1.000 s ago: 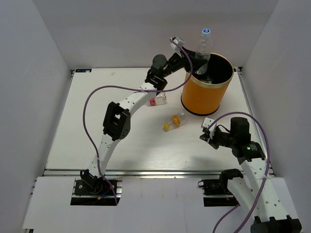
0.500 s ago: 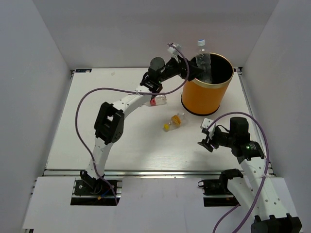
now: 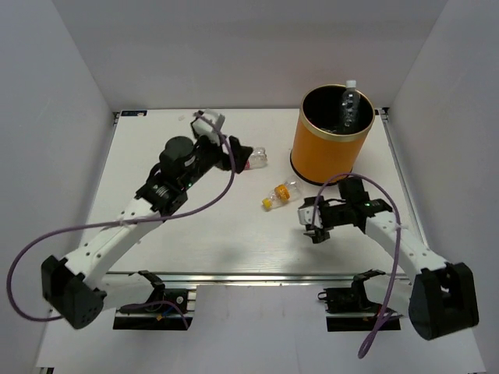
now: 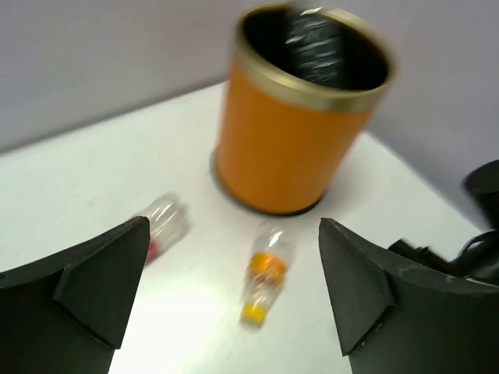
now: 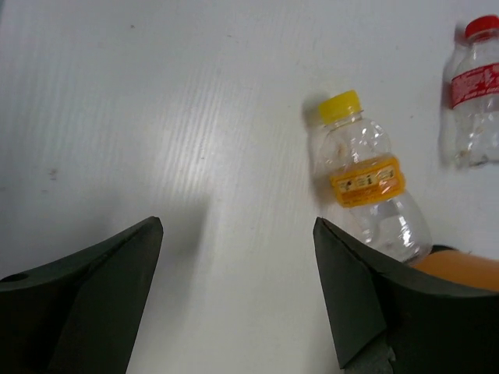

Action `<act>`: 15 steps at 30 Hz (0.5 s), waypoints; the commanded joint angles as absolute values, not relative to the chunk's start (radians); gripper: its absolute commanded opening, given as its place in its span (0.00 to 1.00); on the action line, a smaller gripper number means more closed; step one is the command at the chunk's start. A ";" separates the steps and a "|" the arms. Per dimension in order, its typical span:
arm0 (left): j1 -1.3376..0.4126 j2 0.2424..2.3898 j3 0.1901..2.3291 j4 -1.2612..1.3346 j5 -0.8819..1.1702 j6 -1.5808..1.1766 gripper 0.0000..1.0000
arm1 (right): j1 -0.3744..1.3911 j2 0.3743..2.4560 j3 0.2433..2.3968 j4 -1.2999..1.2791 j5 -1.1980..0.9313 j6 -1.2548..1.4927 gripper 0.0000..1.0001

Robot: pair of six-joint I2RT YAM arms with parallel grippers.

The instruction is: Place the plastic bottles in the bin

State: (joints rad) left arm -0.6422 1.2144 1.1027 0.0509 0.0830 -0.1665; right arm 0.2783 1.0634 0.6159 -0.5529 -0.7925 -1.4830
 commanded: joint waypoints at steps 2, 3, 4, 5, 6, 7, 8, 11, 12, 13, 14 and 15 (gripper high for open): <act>-0.635 1.183 1.006 -0.219 -0.248 -0.081 1.00 | 0.411 1.210 0.747 -0.373 -0.660 -1.511 0.84; -0.635 1.193 1.006 -0.244 -0.259 -0.081 1.00 | 0.448 1.232 0.777 -0.355 -0.610 -1.458 0.84; -0.635 1.207 1.006 -0.300 -0.259 -0.081 1.00 | 0.475 1.253 0.807 -0.342 -0.586 -1.442 0.88; -0.635 1.225 1.023 -0.334 -0.290 -0.081 1.00 | 0.489 1.297 0.813 -0.271 -0.559 -1.424 0.88; -0.635 1.265 1.060 -0.372 -0.290 -0.081 1.00 | 0.505 1.310 0.819 -0.247 -0.487 -1.405 0.88; -0.635 1.282 1.075 -0.403 -0.310 -0.096 1.00 | 0.538 1.345 0.848 -0.230 -0.467 -1.378 0.88; -0.635 1.292 1.087 -0.443 -0.345 -0.097 1.00 | 0.548 1.388 0.860 -0.213 -0.387 -1.371 0.88; -0.635 1.292 1.077 -0.443 -0.365 -0.084 1.00 | 0.581 1.485 0.943 -0.221 -0.296 -1.358 0.88; -0.635 1.279 1.068 -0.443 -0.365 -0.084 1.00 | 0.586 1.547 0.989 -0.222 -0.266 -1.361 0.88; -0.635 1.270 1.068 -0.443 -0.365 -0.075 1.00 | 0.592 1.568 1.009 -0.241 -0.240 -1.365 0.88; -0.635 1.249 1.059 -0.443 -0.365 -0.075 1.00 | 0.589 1.589 1.020 -0.268 -0.229 -1.383 0.88; -0.635 1.238 1.058 -0.434 -0.365 -0.075 1.00 | 0.592 1.641 1.047 -0.279 -0.204 -1.384 0.88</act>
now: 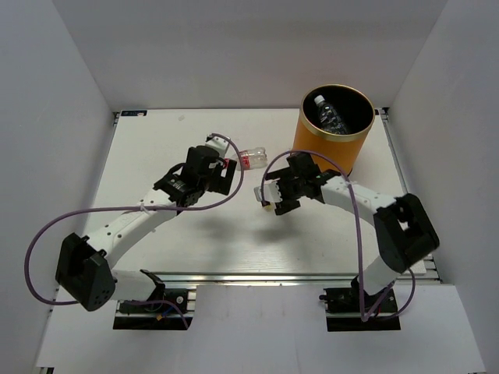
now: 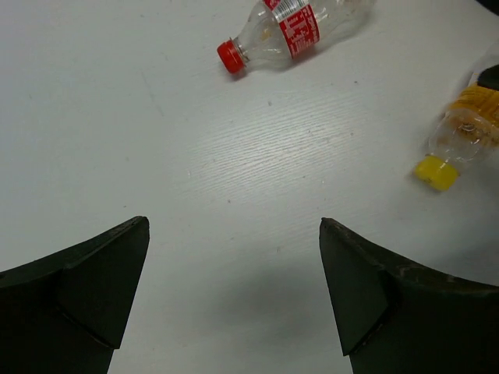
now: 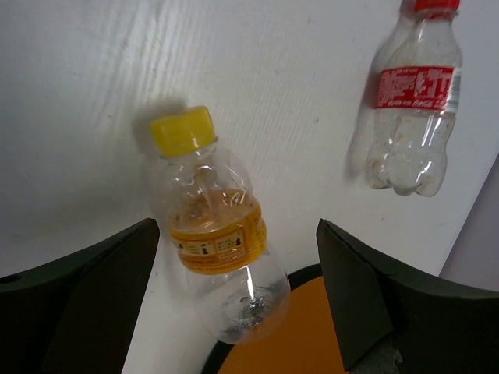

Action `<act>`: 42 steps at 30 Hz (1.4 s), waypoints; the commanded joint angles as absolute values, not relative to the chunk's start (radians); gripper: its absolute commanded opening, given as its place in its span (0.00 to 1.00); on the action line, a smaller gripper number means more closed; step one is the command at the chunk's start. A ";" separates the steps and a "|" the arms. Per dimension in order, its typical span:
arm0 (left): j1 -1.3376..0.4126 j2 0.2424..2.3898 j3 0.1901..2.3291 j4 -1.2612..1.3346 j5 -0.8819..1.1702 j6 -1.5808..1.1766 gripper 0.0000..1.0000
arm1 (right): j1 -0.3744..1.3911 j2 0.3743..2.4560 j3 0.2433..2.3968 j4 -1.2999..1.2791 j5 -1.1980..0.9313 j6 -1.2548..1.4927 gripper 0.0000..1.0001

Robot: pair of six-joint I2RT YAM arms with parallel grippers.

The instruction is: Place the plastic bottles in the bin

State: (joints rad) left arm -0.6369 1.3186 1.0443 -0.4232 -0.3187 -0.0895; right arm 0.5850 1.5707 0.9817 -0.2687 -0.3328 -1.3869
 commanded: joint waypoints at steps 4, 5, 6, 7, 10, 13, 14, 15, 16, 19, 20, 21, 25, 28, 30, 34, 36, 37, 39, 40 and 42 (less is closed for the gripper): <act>-0.635 1.195 1.028 -0.408 -0.356 -0.064 1.00 | 0.589 1.752 1.115 -0.310 -0.126 -1.407 0.86; -0.635 1.195 1.028 -0.399 -0.356 -0.054 1.00 | 0.583 1.787 1.146 -0.317 -0.118 -1.413 0.86; -0.635 1.195 1.028 -0.399 -0.342 -0.054 1.00 | 0.587 1.819 1.155 -0.336 -0.089 -1.414 0.86; -0.635 1.195 1.028 -0.390 -0.330 -0.045 1.00 | 0.586 1.833 1.182 -0.345 -0.084 -1.422 0.84; -0.635 1.195 1.017 -0.390 -0.318 -0.029 1.00 | 0.584 1.879 1.201 -0.393 -0.090 -1.424 0.77; -0.635 1.216 1.008 -0.368 -0.284 0.012 1.00 | 0.578 1.878 1.226 -0.510 -0.164 -1.437 0.63; -0.635 1.226 1.008 -0.368 -0.284 0.038 1.00 | 0.580 1.876 1.239 -0.538 -0.182 -1.453 0.57; -0.635 1.226 0.996 -0.356 -0.273 0.047 1.00 | 0.580 1.873 1.252 -0.564 -0.201 -1.459 0.43; -0.635 1.238 0.986 -0.345 -0.273 0.057 1.00 | 0.581 1.861 1.259 -0.643 -0.219 -1.462 0.34; -0.635 1.264 0.986 -0.345 -0.284 0.077 1.00 | 0.583 1.796 1.284 -0.759 -0.358 -1.462 0.17; -0.635 1.264 0.986 -0.345 -0.293 0.077 1.00 | 0.583 1.728 1.290 -0.776 -0.412 -1.454 0.17; -0.624 1.273 0.986 -0.345 -0.302 0.077 1.00 | 0.581 1.704 1.301 -0.802 -0.467 -1.427 0.15; -0.615 1.273 0.986 -0.345 -0.302 0.087 1.00 | 0.572 1.534 1.341 -0.845 -0.612 -1.307 0.12; -0.606 1.273 0.986 -0.336 -0.302 0.087 0.98 | 0.566 1.357 1.351 -0.756 -0.623 -1.137 0.12; -0.606 1.273 0.976 -0.324 -0.302 0.097 0.97 | 0.563 1.286 1.355 -0.658 -0.551 -1.054 0.12; -0.606 1.255 0.939 -0.227 -0.206 0.165 0.97 | 0.532 1.128 1.251 -0.245 -0.283 -0.846 0.12; -0.606 1.255 0.939 -0.177 -0.135 0.179 0.96 | 0.509 1.109 1.235 -0.094 -0.215 -0.802 0.12; -0.606 1.255 0.939 -0.164 -0.099 0.213 0.96 | 0.483 1.114 1.249 -0.075 -0.183 -0.772 0.13; -0.606 1.276 0.939 -0.137 -0.081 0.244 0.99 | 0.448 1.155 1.288 -0.025 -0.161 -0.755 0.15; -0.606 1.290 0.954 -0.137 -0.081 0.256 0.99 | 0.411 1.190 1.348 -0.022 -0.126 -0.738 0.15; -0.617 1.350 0.976 -0.137 -0.090 0.256 1.00 | 0.381 1.256 1.394 -0.029 -0.121 -0.727 0.17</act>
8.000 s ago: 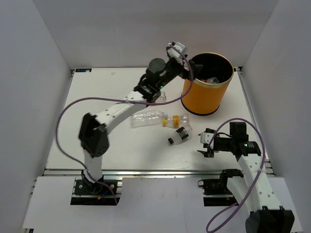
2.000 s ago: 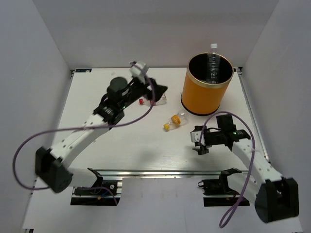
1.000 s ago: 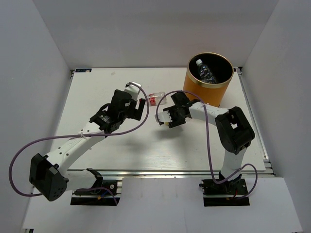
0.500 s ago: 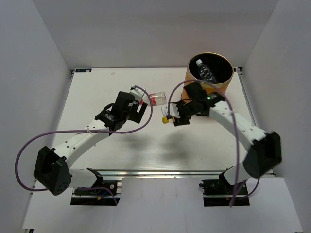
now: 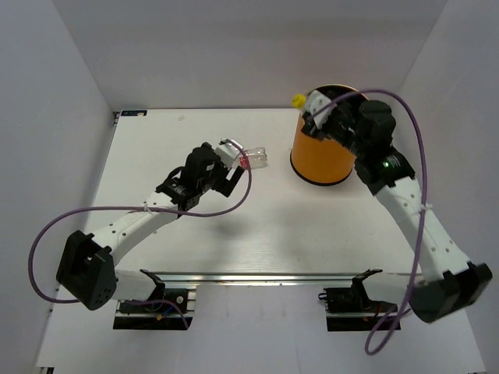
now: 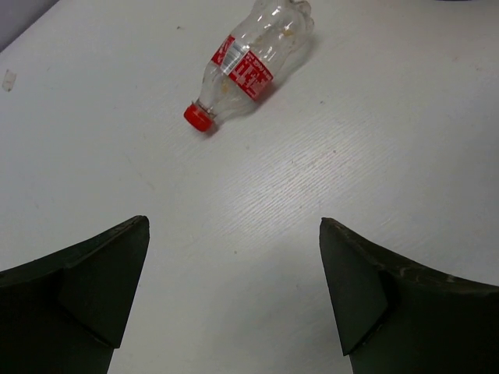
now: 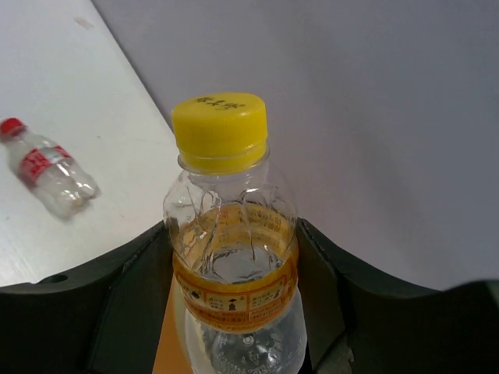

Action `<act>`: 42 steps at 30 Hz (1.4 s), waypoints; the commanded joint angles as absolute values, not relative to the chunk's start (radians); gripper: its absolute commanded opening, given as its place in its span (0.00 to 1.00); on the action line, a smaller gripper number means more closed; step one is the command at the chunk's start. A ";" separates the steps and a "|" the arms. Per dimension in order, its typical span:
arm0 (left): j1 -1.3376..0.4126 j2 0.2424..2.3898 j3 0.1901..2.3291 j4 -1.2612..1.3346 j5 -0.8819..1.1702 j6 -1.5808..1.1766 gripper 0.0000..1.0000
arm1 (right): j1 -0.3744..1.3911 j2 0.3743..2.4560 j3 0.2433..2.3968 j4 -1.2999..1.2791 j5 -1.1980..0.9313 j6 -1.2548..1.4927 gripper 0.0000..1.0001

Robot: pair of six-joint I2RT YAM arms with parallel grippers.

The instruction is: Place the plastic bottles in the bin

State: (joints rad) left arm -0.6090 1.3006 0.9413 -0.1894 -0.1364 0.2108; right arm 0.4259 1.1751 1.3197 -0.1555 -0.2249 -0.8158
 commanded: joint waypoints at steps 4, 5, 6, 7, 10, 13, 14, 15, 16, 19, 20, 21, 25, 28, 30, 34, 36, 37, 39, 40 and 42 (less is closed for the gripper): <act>-0.626 1.486 1.066 -0.172 -0.072 0.301 1.00 | 0.284 1.473 1.602 -0.206 -0.164 -0.664 0.25; -0.626 1.521 1.119 -0.192 -0.058 0.323 1.00 | 0.263 1.505 1.659 -0.236 -0.182 -0.641 0.29; -0.626 1.557 1.149 -0.243 -0.049 0.334 1.00 | 0.240 1.525 1.704 -0.265 -0.187 -0.641 0.41; -0.626 1.590 1.205 -0.268 -0.049 0.345 1.00 | 0.227 1.590 1.721 -0.326 -0.204 -0.637 0.48; -0.626 1.701 1.273 -0.317 -0.058 0.400 1.00 | 0.169 1.629 1.741 -0.351 -0.241 -0.623 0.82; -0.626 1.761 1.296 -0.308 -0.069 0.429 1.00 | 0.121 1.606 1.689 -0.354 -0.371 -0.597 0.90; -0.626 1.770 1.307 -0.308 -0.069 0.430 1.00 | 0.104 1.551 1.652 -0.351 -0.421 -0.594 0.90; -0.617 1.781 1.307 -0.295 -0.069 0.455 1.00 | 0.089 1.527 1.604 -0.335 -0.464 -0.583 0.90; -0.617 1.807 1.330 -0.295 -0.069 0.465 1.00 | 0.086 1.500 1.574 -0.322 -0.489 -0.575 0.90; -0.617 1.874 1.385 -0.275 -0.083 0.488 1.00 | 0.068 1.340 1.371 -0.321 -0.612 -0.577 0.90; -0.617 1.897 1.405 -0.275 -0.095 0.501 1.00 | 0.066 1.259 1.329 -0.311 -0.638 -0.578 0.90; -0.617 1.920 1.451 -0.275 -0.107 0.514 1.00 | 0.069 1.176 1.286 -0.311 -0.708 -0.590 0.90; -0.608 2.026 1.558 -0.285 -0.107 0.535 1.00 | 0.066 0.906 0.984 -0.321 -0.799 -0.594 0.90; -0.607 2.089 1.620 -0.301 -0.101 0.572 1.00 | 0.064 0.754 0.867 -0.339 -0.847 -0.595 0.90; -0.607 2.134 1.690 -0.336 -0.091 0.587 1.00 | 0.066 0.695 0.830 -0.354 -0.862 -0.586 0.90; -0.607 2.265 1.854 -0.419 -0.142 0.600 1.00 | 0.066 0.608 0.775 -0.348 -0.899 -0.545 0.90; -0.598 2.331 1.935 -0.464 -0.152 0.611 1.00 | 0.064 0.578 0.743 -0.345 -0.899 -0.541 0.90; -0.598 2.348 1.954 -0.477 -0.161 0.611 1.00 | 0.067 0.563 0.735 -0.350 -0.899 -0.545 0.90; -0.598 2.385 1.979 -0.500 -0.161 0.611 0.96 | 0.067 0.557 0.733 -0.366 -0.900 -0.549 0.90; -0.598 2.385 1.979 -0.512 -0.149 0.611 0.92 | 0.066 0.555 0.732 -0.371 -0.905 -0.551 0.90; -0.598 2.385 1.951 -0.512 -0.129 0.601 0.79 | 0.064 0.543 0.730 -0.370 -0.900 -0.549 0.90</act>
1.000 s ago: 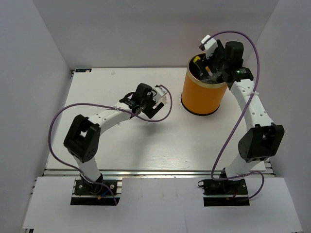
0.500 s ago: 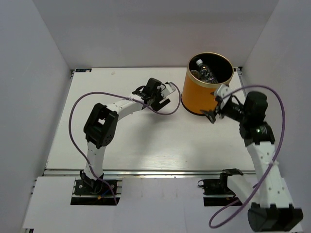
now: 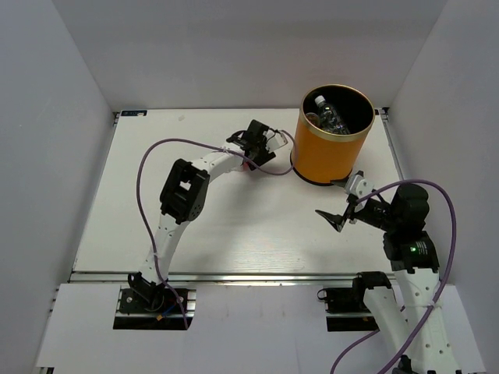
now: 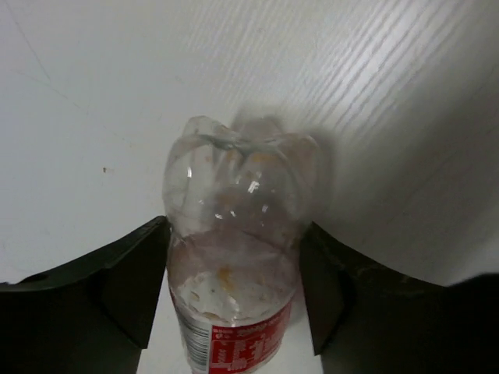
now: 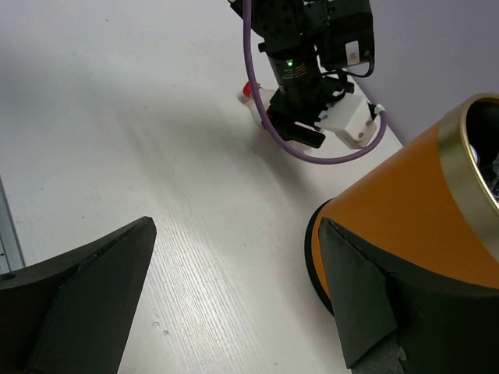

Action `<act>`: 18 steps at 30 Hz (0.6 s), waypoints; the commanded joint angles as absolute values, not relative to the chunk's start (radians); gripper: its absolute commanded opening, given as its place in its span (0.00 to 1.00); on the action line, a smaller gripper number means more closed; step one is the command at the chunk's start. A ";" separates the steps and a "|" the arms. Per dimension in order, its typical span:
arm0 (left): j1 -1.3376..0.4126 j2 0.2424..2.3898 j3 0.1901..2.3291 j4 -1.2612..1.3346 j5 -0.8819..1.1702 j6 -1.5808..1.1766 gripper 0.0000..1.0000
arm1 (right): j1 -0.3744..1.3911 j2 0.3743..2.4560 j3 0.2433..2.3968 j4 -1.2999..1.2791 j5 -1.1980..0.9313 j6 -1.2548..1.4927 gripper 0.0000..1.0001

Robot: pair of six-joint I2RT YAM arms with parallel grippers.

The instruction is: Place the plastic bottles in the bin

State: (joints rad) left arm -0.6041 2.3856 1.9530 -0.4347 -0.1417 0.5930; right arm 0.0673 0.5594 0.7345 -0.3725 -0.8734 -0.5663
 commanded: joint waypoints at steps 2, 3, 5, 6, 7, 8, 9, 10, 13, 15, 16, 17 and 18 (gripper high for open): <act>-0.598 2.337 1.887 -0.499 -0.129 0.601 0.57 | 0.066 0.525 0.726 -0.361 -0.884 -0.549 0.90; -0.598 2.309 1.861 -0.486 -0.129 0.591 0.49 | 0.066 0.523 0.721 -0.357 -0.882 -0.543 0.89; -0.598 2.246 1.795 -0.451 -0.101 0.591 0.30 | 0.066 0.517 0.716 -0.353 -0.870 -0.540 0.88; -0.598 2.174 1.778 -0.440 -0.101 0.571 0.25 | 0.066 0.515 0.715 -0.350 -0.853 -0.534 0.88; -0.610 2.137 1.763 -0.427 -0.086 0.562 0.21 | 0.066 0.515 0.715 -0.348 -0.835 -0.528 0.86; -0.611 2.099 1.740 -0.404 -0.086 0.551 0.19 | 0.066 0.518 0.712 -0.348 -0.824 -0.528 0.81; -0.621 2.021 1.730 -0.387 -0.072 0.520 0.15 | 0.066 0.517 0.710 -0.339 -0.775 -0.523 0.75; -0.621 1.982 1.730 -0.370 -0.052 0.502 0.12 | 0.066 0.520 0.712 -0.334 -0.753 -0.490 0.63; -0.621 1.861 1.688 -0.272 0.007 0.405 0.03 | 0.064 0.535 0.712 -0.327 -0.661 -0.428 0.00; -0.621 1.731 1.629 -0.145 0.027 0.352 0.00 | 0.064 0.538 0.715 -0.336 -0.621 -0.422 0.00; -0.621 1.689 1.609 -0.103 0.069 0.301 0.00 | 0.064 0.543 0.715 -0.340 -0.609 -0.416 0.00; -0.630 1.622 1.576 -0.024 0.092 0.275 0.00 | 0.066 0.549 0.719 -0.357 -0.601 -0.420 0.00; -0.630 1.594 1.563 0.013 0.151 0.250 0.00 | 0.066 0.561 0.722 -0.377 -0.603 -0.423 0.00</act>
